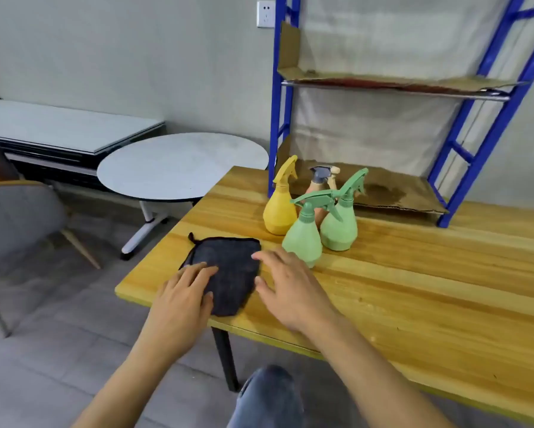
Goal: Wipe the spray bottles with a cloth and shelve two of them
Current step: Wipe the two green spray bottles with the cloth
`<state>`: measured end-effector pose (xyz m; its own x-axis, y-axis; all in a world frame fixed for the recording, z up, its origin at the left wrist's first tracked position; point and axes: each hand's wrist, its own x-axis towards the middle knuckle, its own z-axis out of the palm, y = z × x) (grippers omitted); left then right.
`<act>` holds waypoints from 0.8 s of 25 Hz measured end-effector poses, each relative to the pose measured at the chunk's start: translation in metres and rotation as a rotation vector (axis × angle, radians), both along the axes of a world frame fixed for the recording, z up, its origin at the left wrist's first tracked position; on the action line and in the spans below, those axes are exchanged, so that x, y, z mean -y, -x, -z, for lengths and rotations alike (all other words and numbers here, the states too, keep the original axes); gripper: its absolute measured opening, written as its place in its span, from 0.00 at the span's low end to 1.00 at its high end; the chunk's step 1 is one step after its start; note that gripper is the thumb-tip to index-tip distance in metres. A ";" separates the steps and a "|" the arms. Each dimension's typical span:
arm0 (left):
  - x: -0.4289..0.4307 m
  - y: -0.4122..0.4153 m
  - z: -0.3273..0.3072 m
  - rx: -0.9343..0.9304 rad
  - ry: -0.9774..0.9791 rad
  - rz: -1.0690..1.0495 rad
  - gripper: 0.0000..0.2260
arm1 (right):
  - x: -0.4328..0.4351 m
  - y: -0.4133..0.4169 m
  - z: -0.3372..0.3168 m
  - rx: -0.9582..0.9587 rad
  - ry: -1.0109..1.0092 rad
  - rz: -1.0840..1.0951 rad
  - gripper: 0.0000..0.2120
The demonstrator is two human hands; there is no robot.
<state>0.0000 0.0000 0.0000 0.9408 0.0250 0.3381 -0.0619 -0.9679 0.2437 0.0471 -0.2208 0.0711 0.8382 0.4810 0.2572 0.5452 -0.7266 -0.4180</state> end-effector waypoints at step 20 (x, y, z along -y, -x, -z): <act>0.001 0.003 -0.016 0.099 0.297 -0.018 0.14 | -0.034 -0.039 0.069 -0.097 0.153 -0.196 0.30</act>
